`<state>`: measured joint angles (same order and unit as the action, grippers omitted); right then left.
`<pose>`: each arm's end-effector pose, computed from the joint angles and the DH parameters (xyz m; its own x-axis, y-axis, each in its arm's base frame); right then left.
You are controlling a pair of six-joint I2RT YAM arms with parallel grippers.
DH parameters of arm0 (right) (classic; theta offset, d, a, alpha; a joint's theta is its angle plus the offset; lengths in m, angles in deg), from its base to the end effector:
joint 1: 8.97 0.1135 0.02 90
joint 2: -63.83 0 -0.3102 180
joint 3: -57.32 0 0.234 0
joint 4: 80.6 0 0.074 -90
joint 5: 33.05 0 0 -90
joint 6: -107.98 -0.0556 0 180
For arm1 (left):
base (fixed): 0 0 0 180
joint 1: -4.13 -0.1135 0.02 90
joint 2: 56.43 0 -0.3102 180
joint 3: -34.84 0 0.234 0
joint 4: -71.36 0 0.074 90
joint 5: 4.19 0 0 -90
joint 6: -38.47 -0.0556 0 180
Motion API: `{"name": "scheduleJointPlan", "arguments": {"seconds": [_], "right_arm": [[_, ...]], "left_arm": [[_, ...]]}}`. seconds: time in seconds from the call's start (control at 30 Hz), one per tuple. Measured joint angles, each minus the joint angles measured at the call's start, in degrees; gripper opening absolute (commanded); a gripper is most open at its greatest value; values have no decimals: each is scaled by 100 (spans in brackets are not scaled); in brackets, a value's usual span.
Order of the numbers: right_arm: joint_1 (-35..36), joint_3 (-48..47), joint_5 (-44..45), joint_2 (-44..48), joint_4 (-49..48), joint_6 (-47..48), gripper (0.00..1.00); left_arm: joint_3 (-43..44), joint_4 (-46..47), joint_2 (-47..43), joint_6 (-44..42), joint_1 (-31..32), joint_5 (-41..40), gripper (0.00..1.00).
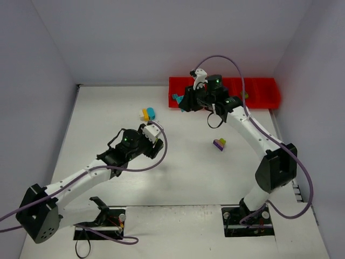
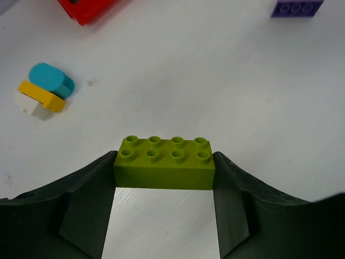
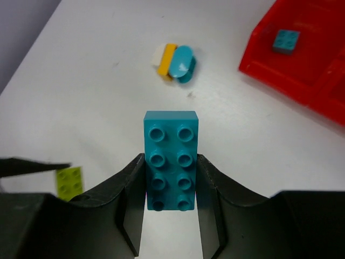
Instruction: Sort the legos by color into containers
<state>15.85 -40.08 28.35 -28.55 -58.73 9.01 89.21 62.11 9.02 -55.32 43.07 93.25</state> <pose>0.3369 0.1851 0.4083 -0.3822 -0.0259 -0.9237 -0.7338 0.6161 0.2863 0.1836 -0.1576 0.3058 -0.2222 0.2638 -0.9386 0.7339 0.6790 0.0171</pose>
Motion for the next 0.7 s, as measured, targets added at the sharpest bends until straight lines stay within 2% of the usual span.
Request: {"name": "scheduleJointPlan", "arguments": {"seconds": [0.17, 0.43, 0.53, 0.6, 0.63, 0.7], "right_arm": [[-70, -651, 844, -874, -363, 219, 10], [-192, -2297, 1606, -3060, -713, 450, 16], [-219, -2973, 1738, -3807, -723, 474, 24], [-225, -3405, 1805, -4242, -732, 481, 34], [-225, -3558, 1838, -4406, -743, 481, 45], [-229, -3866, 1919, -4719, -734, 479, 55]], "left_arm": [[-46, 74, -758, 44, 0, -52, 0], [-411, 63, -1692, 153, 0, -61, 0], [-527, -59, -1895, 188, 0, -74, 0], [-535, -160, -2026, 208, 0, -109, 0], [-535, -197, -2096, 216, 0, -125, 0], [-535, -267, -2216, 240, 0, -151, 0]]}}
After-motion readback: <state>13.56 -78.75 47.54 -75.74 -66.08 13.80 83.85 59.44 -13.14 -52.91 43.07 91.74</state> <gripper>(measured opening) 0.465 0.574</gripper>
